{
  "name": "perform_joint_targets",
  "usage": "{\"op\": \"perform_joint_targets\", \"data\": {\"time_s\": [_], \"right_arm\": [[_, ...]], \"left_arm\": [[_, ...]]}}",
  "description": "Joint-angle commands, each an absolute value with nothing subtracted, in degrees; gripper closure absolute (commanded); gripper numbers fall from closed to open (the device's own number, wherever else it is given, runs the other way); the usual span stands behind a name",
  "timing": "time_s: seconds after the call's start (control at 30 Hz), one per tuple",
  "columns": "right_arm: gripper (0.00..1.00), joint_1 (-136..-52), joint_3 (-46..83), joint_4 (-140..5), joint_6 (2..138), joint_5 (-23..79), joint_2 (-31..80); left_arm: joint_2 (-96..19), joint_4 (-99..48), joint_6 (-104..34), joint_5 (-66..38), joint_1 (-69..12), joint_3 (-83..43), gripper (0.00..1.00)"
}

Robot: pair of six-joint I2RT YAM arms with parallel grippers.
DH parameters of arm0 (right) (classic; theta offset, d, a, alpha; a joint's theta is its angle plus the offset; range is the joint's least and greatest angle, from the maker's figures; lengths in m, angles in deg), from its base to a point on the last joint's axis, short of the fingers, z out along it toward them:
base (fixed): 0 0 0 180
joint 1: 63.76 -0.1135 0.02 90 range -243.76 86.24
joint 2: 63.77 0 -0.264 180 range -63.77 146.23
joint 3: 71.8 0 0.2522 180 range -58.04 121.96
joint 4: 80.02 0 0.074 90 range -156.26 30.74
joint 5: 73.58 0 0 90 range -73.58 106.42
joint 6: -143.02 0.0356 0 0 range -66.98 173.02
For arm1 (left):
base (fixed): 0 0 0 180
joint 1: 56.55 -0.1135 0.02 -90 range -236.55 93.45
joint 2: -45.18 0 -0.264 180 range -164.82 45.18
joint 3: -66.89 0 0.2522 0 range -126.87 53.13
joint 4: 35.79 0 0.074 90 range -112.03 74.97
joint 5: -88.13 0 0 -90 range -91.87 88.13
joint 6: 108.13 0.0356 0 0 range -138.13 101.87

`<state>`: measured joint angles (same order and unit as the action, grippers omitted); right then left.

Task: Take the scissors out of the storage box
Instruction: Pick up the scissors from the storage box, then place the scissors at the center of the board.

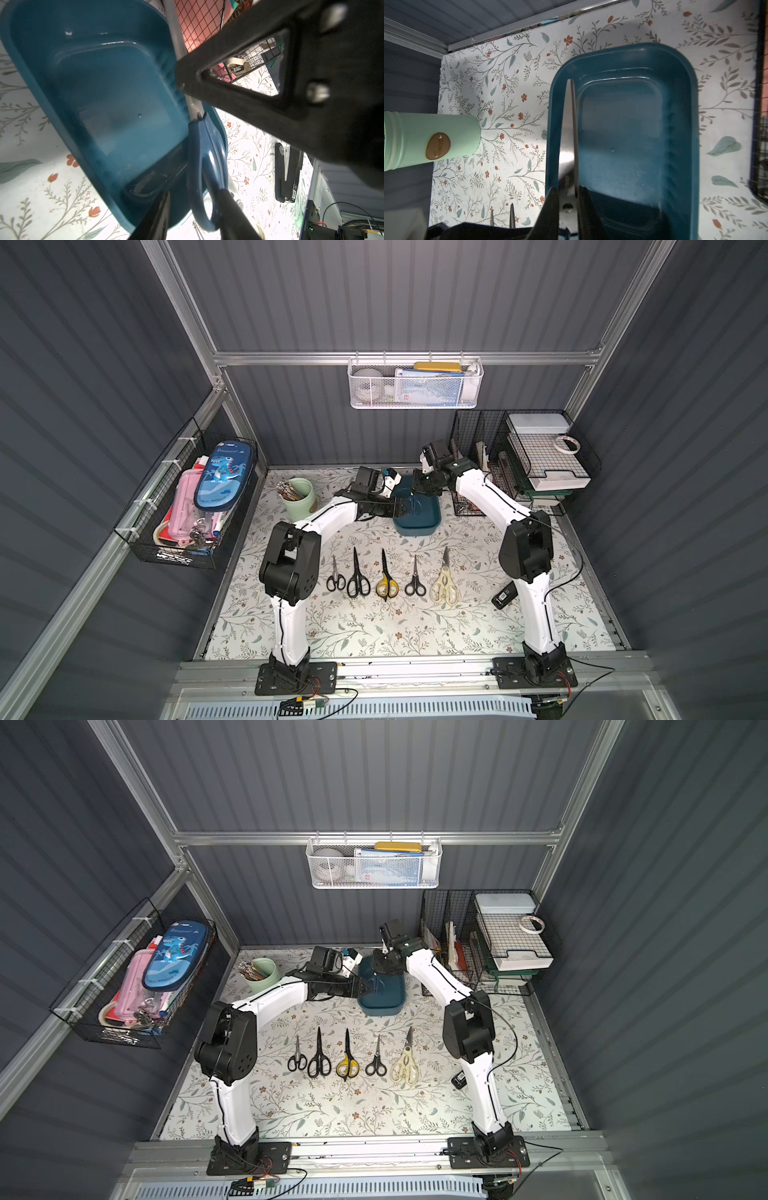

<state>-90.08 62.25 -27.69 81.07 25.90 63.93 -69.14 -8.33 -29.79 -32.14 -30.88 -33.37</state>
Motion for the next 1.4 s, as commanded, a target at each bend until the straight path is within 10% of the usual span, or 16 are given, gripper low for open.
{"op": "perform_joint_targets", "data": {"time_s": [0.0, 0.43, 0.53, 0.67, 0.83, 1.37], "right_arm": [[1.00, -90.8, 61.8, -29.7, 81.9, 27.8, 62.3], [1.00, -91.7, 60.3, -33.9, 81.2, 28.7, 64.0], [1.00, -91.5, 59.2, -34.8, 80.9, 29.1, 63.6], [0.69, -90.7, 56.8, -34.8, 81.1, 28.6, 60.7], [0.57, -90.0, 45.9, -41.5, 79.1, 24.6, 52.2], [0.55, -90.8, 40.8, -41.5, 76.4, 30.0, 50.4]], "left_arm": [[-69.3, -8.4, -30.8, -34.4, -30.9, -33.3, 0.61], [-65.7, -12.2, -34.8, -41.3, -32.5, -29.1, 0.96], [-63.4, -11.6, -35.8, -39.4, -33.4, -26.0, 0.97], [-59.7, -6.1, -35.0, -34.2, -36.0, -23.4, 0.96], [-52.7, 1.0, -34.1, -29.6, -42.2, -17.0, 0.95], [-43.1, 34.5, -34.9, 10.1, -48.1, -19.7, 0.93]]}}
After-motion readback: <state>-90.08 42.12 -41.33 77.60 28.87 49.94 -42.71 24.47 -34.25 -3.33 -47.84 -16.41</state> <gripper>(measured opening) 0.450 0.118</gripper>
